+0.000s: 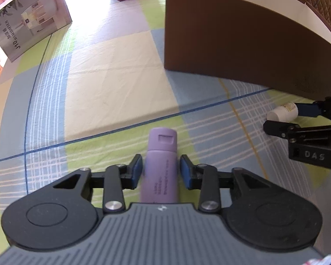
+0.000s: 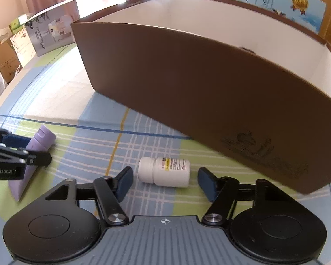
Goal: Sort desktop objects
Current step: 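Grasp the lavender tube with the left tool while the right tool grasps the white pill bottle, then lift the tube and pill bottle and carry them over the cardboard box, lowering inside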
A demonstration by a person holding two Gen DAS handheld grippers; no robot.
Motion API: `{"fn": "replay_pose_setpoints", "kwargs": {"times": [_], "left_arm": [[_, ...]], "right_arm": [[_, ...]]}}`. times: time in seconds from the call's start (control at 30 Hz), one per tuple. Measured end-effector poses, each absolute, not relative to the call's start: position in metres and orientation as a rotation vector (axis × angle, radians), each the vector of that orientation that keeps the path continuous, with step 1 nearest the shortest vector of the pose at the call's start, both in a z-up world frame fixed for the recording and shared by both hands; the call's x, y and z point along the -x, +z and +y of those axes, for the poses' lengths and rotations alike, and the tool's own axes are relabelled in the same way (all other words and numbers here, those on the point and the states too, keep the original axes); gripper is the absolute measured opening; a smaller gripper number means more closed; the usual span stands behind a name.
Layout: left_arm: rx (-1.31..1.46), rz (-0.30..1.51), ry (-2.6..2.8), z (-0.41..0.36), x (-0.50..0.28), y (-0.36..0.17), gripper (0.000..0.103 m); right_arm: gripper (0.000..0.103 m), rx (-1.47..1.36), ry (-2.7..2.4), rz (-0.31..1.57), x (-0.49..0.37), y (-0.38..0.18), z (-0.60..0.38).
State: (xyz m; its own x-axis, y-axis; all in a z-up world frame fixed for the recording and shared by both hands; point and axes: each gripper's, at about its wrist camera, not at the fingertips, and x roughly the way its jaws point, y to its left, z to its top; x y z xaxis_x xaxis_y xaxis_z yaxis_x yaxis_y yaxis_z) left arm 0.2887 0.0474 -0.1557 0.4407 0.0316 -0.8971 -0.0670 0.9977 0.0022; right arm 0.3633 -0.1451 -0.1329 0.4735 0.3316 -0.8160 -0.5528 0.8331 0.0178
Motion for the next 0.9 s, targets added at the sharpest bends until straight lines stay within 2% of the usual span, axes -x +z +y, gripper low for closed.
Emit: {"fn": "replay_pose_setpoints", "kwargs": {"times": [0.03,0.13,0.9], "left_arm": [[0.033,1.112,0.062,0.046,-0.288,-0.156,0.028],[0.027,1.105,0.067,0.043,-0.286,-0.156,0.028],[0.069,1.147,-0.035,-0.01,-0.197,-0.15,0.029]], "right_arm": [[0.048,0.275,0.555,0.927,-0.363,-0.133,-0.144],[0.045,0.281,0.57,0.929,-0.361,-0.132,-0.144],[0.045,0.34,0.647,0.999,-0.273,-0.124,-0.204]]}}
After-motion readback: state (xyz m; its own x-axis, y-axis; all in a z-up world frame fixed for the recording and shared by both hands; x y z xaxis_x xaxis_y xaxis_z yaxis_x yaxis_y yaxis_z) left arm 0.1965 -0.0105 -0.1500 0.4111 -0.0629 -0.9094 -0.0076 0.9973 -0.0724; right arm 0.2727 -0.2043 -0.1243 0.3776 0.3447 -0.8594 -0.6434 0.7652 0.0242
